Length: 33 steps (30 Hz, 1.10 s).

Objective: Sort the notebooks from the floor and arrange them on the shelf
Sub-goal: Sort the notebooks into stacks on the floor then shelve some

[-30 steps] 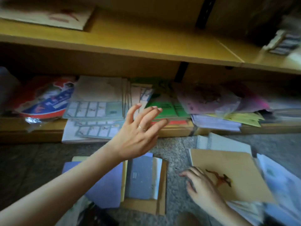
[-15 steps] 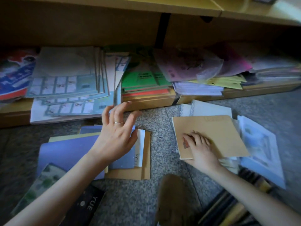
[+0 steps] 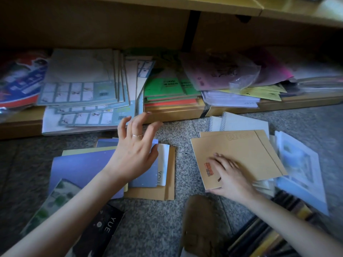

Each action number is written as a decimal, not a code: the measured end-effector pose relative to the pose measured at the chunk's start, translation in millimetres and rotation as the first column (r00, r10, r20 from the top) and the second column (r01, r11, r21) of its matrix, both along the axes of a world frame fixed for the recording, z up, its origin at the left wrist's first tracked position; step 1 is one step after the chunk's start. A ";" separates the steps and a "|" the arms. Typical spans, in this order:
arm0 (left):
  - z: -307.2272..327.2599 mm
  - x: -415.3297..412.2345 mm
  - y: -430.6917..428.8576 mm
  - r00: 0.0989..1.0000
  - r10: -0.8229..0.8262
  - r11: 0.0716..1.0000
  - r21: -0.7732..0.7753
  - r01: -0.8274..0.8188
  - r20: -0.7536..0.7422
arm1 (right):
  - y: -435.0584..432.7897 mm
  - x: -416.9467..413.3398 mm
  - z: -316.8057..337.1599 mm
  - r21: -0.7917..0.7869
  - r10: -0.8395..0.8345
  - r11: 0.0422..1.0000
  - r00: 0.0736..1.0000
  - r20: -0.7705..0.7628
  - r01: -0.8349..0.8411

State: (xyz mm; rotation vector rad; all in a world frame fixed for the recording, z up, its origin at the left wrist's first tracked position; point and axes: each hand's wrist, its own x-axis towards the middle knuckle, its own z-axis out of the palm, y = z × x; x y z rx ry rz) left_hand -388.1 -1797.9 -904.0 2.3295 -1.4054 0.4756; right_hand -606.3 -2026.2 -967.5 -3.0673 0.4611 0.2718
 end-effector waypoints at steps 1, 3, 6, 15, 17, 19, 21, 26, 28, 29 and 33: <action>-0.3 -0.1 0.7 1.000 0.000 1.000 0.012 0.000 -0.012 | 1.6 0.1 0.9 0.009 0.009 1.000 1.000 0.019 -0.009; -0.7 -0.6 1.3 0.998 -0.002 0.999 0.032 0.004 -0.056 | 4.5 2.3 4.3 0.009 0.050 0.999 0.995 0.088 -0.051; -0.9 -1.7 1.1 0.981 -0.029 0.998 0.042 0.037 -0.190 | 11.8 9.3 12.5 -0.013 0.113 0.994 0.980 0.163 -0.113; -5.4 -12.1 -7.5 0.588 -0.068 0.998 -0.048 0.050 -0.806 | 37.9 38.6 91.2 0.185 0.193 0.934 0.867 0.460 -0.306; -6.0 -8.0 -10.5 0.375 0.056 0.998 0.041 -0.048 -0.925 | 44.4 46.0 102.8 0.079 0.307 0.914 0.806 0.506 -0.398; -6.6 1.3 -11.2 0.220 0.216 0.976 0.201 -0.087 -0.951 | 52.6 51.0 108.8 -0.068 0.434 0.876 0.718 0.543 -0.478; -4.4 7.9 -5.2 0.129 0.301 0.953 0.303 -0.010 -0.945 | 61.6 52.1 111.4 -0.178 0.534 0.824 0.631 0.563 -0.538; 4.5 5.0 18.3 -0.305 0.033 0.999 0.019 0.047 -0.952 | 75.6 47.7 112.9 -0.278 0.641 0.752 0.565 0.520 -0.597; 4.2 3.4 24.3 -0.394 -0.129 0.991 -0.108 -0.077 -0.910 | 70.6 45.5 107.6 -0.247 0.634 0.764 0.620 0.463 -0.596; 4.8 3.0 25.8 -0.417 -0.201 0.977 -0.151 -0.149 -0.887 | 66.7 44.3 104.2 -0.224 0.617 0.780 0.657 0.434 -0.585; 17.4 -0.9 27.0 -0.236 -0.299 0.946 -0.254 -0.203 -0.925 | 54.5 39.9 89.9 -0.098 0.398 0.916 0.841 0.367 -0.390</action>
